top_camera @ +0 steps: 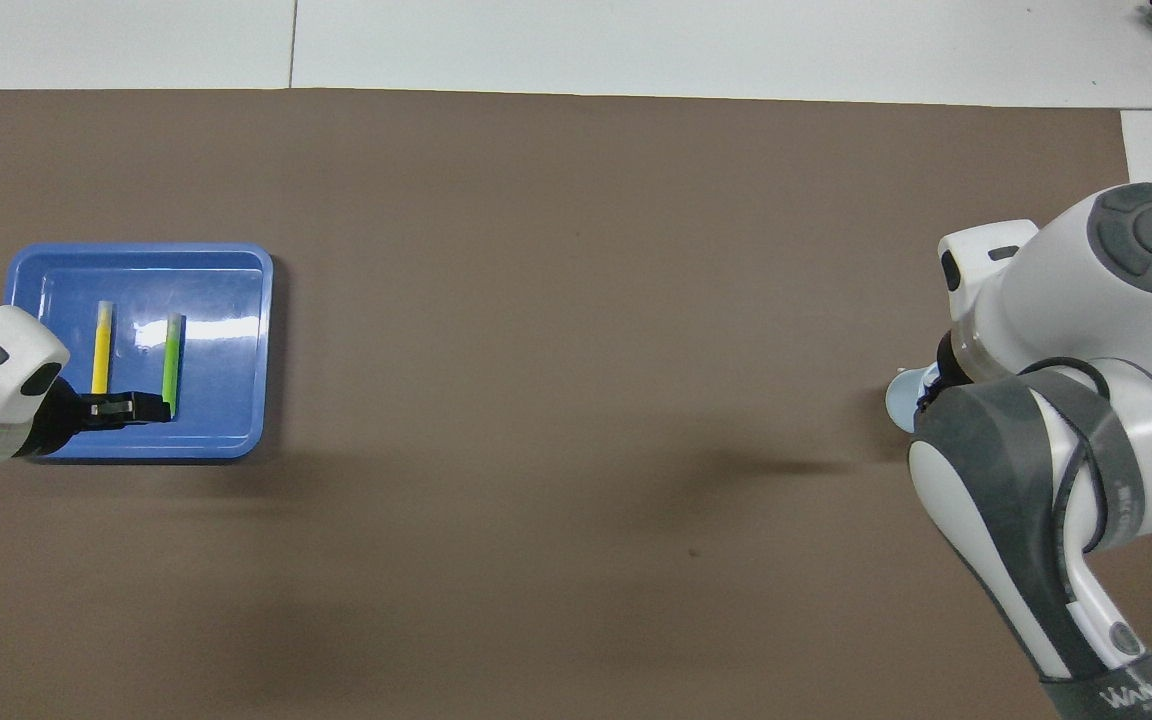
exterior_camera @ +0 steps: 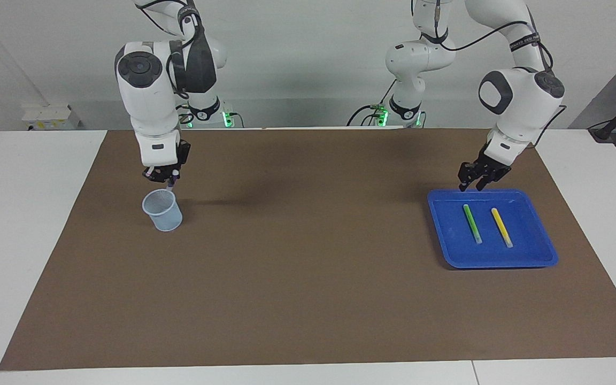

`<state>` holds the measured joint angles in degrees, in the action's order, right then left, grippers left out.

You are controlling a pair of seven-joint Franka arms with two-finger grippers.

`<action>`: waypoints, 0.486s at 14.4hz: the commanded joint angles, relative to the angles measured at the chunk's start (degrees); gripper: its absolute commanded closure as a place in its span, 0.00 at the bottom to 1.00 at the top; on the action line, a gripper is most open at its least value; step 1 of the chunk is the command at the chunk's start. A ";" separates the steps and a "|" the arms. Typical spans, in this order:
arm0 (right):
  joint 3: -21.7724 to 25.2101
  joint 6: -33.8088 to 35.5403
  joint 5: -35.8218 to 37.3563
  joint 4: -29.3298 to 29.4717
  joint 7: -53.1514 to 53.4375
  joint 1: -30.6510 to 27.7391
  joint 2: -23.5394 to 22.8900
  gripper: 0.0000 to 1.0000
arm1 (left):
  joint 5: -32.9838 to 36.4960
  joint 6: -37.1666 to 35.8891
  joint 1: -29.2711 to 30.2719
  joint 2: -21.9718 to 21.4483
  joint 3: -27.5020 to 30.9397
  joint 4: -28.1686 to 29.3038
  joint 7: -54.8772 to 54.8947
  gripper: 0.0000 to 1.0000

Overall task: Transfer and insert pens with both arms
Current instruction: 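Insert the purple pen into the cup while the left gripper reaches the green pen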

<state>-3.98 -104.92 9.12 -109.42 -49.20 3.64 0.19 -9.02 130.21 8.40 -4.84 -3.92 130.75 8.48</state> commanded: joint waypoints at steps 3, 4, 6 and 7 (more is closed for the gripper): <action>-0.76 -10.29 1.34 -5.70 -5.99 -4.69 0.07 1.00 | 1.46 5.84 1.17 7.02 -0.12 -2.86 1.80 0.44; -0.77 -11.52 1.25 -6.58 -5.73 -4.87 -0.10 1.00 | 2.24 6.28 1.70 8.43 -0.12 -4.00 1.89 0.43; -0.77 -13.81 1.25 -9.04 -5.73 -5.31 -0.11 1.00 | 3.31 7.07 1.88 11.15 -0.12 -6.03 1.89 0.43; -0.77 -15.04 0.99 -10.53 -5.55 -6.36 -0.02 1.00 | 3.31 7.60 1.88 12.30 -0.12 -6.99 1.89 0.43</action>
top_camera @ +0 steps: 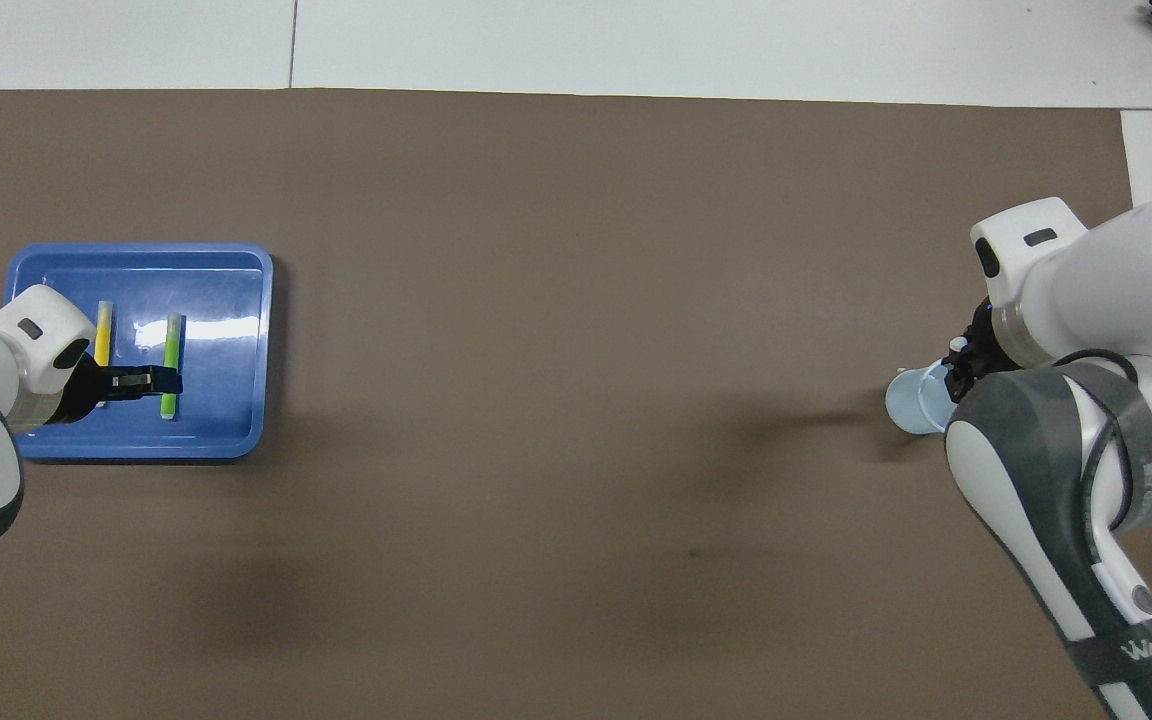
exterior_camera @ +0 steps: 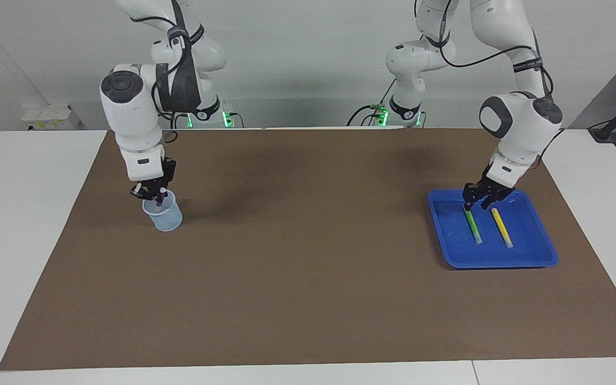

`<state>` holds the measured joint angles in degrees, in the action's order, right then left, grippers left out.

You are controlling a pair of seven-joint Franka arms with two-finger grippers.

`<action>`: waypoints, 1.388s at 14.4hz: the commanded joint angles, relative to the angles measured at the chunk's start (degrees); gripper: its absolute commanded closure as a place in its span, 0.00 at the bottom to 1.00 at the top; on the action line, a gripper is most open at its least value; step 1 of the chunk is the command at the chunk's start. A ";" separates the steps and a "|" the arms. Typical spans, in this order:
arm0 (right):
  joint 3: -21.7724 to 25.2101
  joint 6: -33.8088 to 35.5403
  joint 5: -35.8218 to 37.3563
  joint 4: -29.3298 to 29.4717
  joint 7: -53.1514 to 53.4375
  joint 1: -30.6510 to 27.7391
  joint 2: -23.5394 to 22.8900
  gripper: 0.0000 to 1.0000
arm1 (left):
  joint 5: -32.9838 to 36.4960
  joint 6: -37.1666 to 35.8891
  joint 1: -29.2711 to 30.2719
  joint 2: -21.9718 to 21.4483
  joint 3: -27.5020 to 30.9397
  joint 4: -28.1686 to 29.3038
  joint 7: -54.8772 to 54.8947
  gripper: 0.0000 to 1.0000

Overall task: Transfer and insert pens with both arms
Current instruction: 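Insert the purple pen into the cup while the left gripper reaches the green pen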

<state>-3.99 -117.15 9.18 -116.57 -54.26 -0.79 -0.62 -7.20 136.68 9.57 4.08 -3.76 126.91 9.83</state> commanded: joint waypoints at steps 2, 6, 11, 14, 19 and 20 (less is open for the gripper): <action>-0.76 -4.23 0.40 -4.98 1.25 -2.64 0.89 1.00 | 1.48 1.92 0.72 5.76 -0.28 -4.82 0.45 0.43; -0.85 -4.49 0.31 -6.48 3.02 -2.38 1.41 0.56 | 1.48 6.66 0.54 9.27 -0.28 -4.91 0.36 0.43; -0.85 -4.23 0.32 -5.69 2.93 -2.03 1.24 0.00 | 1.48 8.95 0.37 10.60 -0.28 -5.00 0.36 0.45; -1.20 -2.13 0.31 -2.71 3.10 -1.85 1.24 0.00 | 1.48 9.65 -0.07 11.48 -0.28 -5.00 0.27 0.78; -1.46 11.48 -6.36 6.78 3.63 -1.76 1.50 0.00 | 1.48 8.78 -0.07 11.39 -0.28 -4.91 0.01 1.00; -1.90 13.51 -6.54 8.10 3.72 -1.68 1.59 0.00 | 1.48 8.25 -0.16 11.39 -0.28 -4.91 -0.08 1.00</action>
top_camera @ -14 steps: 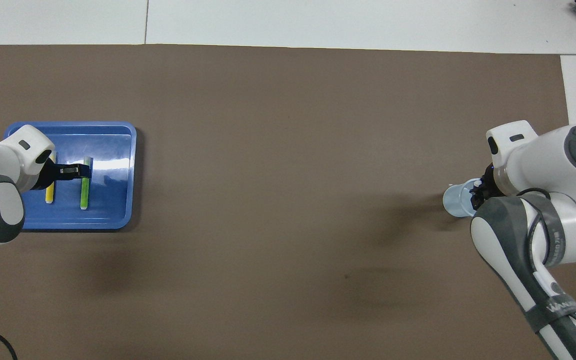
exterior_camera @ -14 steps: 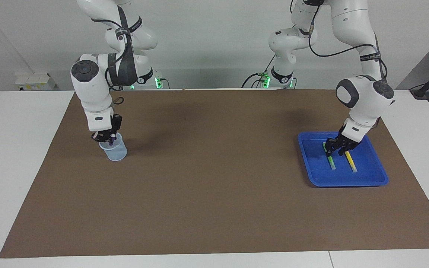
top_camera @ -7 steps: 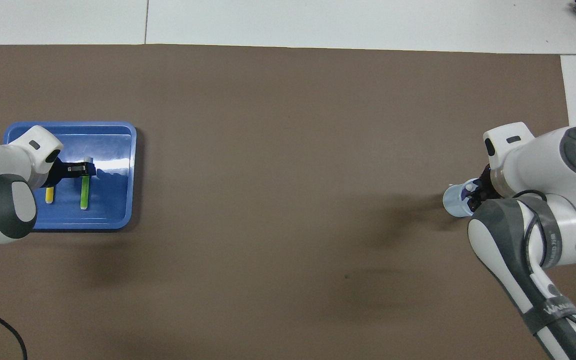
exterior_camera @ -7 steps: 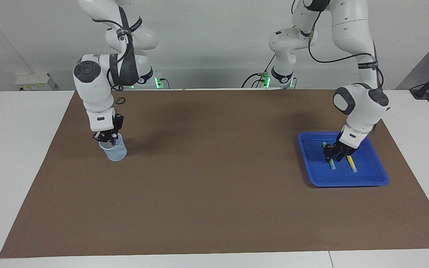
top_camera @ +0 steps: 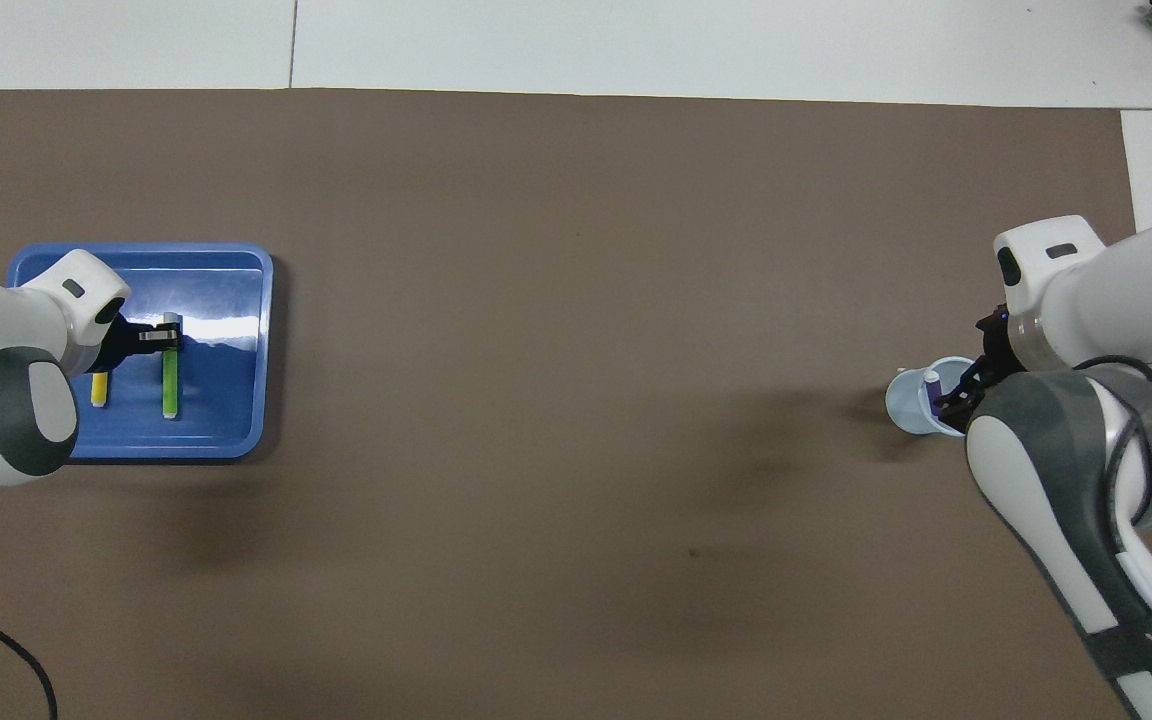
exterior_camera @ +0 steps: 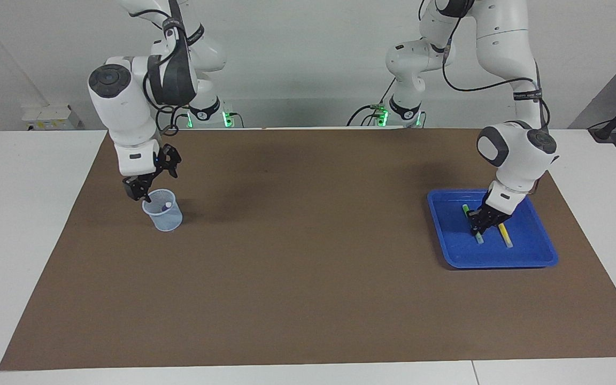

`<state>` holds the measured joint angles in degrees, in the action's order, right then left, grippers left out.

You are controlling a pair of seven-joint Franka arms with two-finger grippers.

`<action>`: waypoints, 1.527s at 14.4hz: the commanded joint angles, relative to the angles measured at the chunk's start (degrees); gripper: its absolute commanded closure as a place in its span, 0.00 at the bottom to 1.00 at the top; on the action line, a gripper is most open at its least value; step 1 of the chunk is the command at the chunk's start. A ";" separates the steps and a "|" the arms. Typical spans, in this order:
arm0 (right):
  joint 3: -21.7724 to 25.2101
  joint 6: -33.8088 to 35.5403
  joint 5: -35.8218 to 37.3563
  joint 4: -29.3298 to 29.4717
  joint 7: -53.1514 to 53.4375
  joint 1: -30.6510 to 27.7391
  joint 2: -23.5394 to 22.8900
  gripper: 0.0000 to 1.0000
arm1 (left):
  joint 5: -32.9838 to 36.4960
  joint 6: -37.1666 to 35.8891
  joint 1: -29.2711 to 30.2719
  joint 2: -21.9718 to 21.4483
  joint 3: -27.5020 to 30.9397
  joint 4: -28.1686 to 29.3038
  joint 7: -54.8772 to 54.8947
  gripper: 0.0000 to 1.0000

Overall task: Transfer and insert pens with both arms
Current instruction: 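Lift the green pen with the left gripper while the right gripper returns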

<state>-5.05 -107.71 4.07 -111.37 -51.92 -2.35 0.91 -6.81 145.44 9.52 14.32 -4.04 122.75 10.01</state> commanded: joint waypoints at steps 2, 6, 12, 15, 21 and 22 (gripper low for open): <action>-1.89 7.23 -1.69 5.10 1.82 -0.29 -0.03 0.00 | 1.10 -1.82 -0.21 0.98 0.00 -1.20 -0.52 1.00; -3.20 11.47 -9.24 6.69 15.73 -0.02 -0.20 0.00 | 1.10 -12.79 -0.38 -0.51 0.00 -6.38 -2.35 1.00; -8.57 10.15 -18.73 6.34 45.98 -0.11 -0.12 0.00 | 1.10 -20.01 -1.70 -4.90 -0.44 -7.44 -11.92 1.00; -11.03 6.91 -22.69 5.73 56.81 -0.02 -0.03 0.00 | 0.40 -23.96 -3.72 -7.80 -0.62 -7.35 -23.06 1.00; -14.64 -0.12 -31.64 3.44 76.93 0.06 0.67 0.00 | -6.62 -26.00 -9.17 -12.02 -0.97 -6.74 -50.39 1.00; -14.55 -1.53 -32.62 3.35 80.19 1.89 0.59 0.00 | -7.77 -26.00 -10.39 -12.82 -0.97 -6.48 -55.14 1.00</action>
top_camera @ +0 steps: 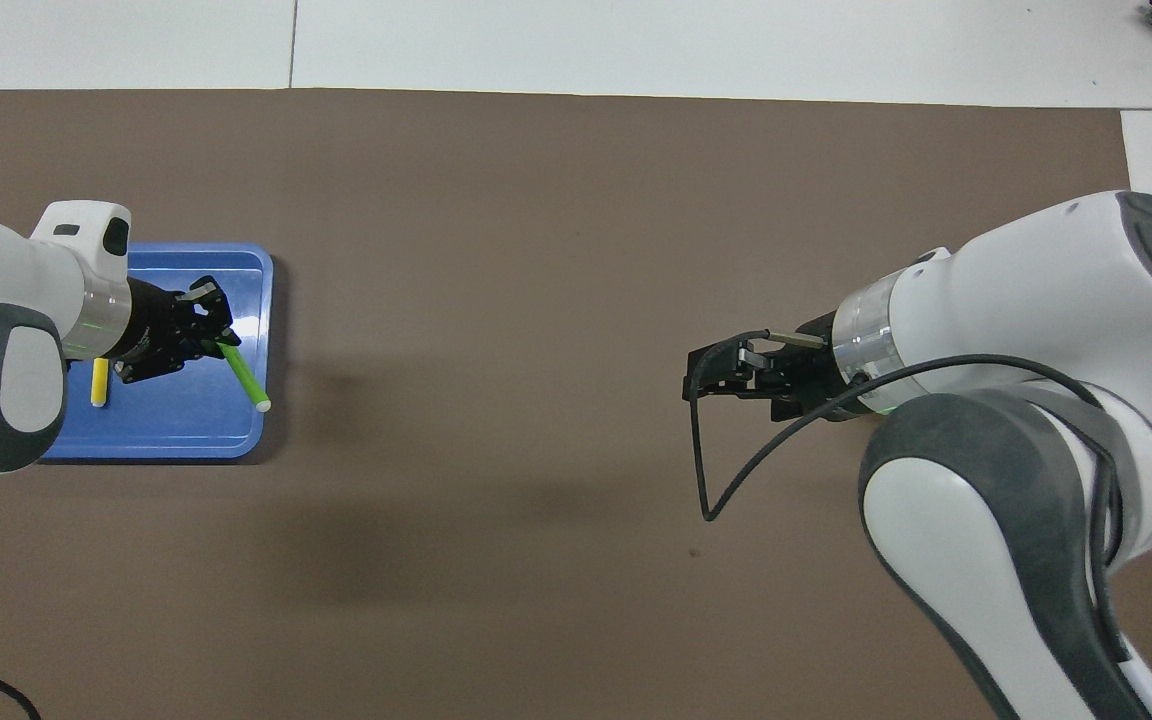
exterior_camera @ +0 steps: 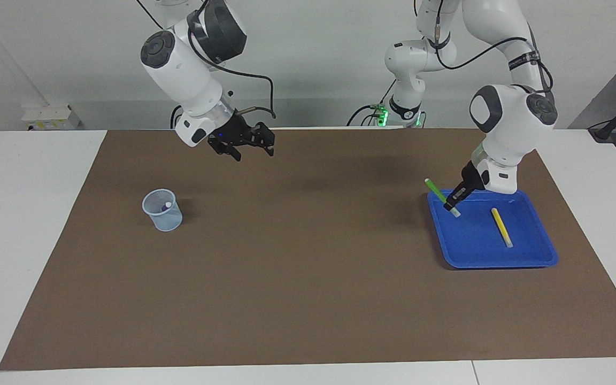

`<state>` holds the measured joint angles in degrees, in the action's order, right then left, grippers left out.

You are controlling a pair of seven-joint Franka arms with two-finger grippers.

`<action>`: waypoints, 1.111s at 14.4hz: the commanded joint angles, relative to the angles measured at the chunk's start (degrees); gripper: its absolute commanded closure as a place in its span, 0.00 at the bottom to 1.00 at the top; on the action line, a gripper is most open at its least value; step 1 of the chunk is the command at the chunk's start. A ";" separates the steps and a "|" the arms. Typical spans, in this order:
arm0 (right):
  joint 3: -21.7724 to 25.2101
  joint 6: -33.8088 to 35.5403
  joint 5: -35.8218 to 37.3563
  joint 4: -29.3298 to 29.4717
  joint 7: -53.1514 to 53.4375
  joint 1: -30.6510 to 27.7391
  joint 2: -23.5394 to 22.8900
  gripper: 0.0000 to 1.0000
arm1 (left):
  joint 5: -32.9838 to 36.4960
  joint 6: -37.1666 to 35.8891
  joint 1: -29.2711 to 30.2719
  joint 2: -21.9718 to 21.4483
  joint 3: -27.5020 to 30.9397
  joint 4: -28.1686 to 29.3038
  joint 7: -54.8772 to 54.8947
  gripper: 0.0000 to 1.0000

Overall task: Transfer and insert pens with both arms
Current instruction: 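Lift the green pen with the left gripper while the right gripper returns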

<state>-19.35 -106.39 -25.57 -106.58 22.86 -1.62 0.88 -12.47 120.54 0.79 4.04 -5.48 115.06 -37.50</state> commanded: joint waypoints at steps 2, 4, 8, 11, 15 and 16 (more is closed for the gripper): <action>-0.33 -6.62 -4.13 -1.88 13.48 3.02 0.62 0.00 | -3.43 -1.01 -3.59 -3.86 0.47 1.39 -16.95 1.00; -0.24 -12.32 -7.03 -3.37 20.79 5.92 0.70 0.00 | -4.84 -0.84 -5.26 -5.61 0.47 2.00 -24.60 1.00; -0.24 -21.91 -10.72 -5.04 26.79 10.14 0.53 0.00 | -11.94 -0.31 -6.24 -12.11 0.47 6.04 -36.39 1.00; -0.24 -30.60 -14.41 -4.78 27.32 13.39 -0.26 0.00 | -16.78 -0.13 -6.33 -15.19 0.47 9.03 -41.15 1.00; -0.24 -40.02 -16.27 -4.43 28.99 19.19 -1.93 0.00 | -20.75 0.48 -8.87 -19.67 0.47 13.69 -43.00 1.00; -0.24 -41.25 -16.27 -4.43 29.17 20.51 -2.37 0.00 | -21.01 1.09 -9.83 -20.81 0.47 14.83 -44.05 1.00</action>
<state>-19.63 -144.60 -40.49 -111.05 51.39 16.65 -0.47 -31.85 120.47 -6.64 -12.53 -5.71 125.74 -79.14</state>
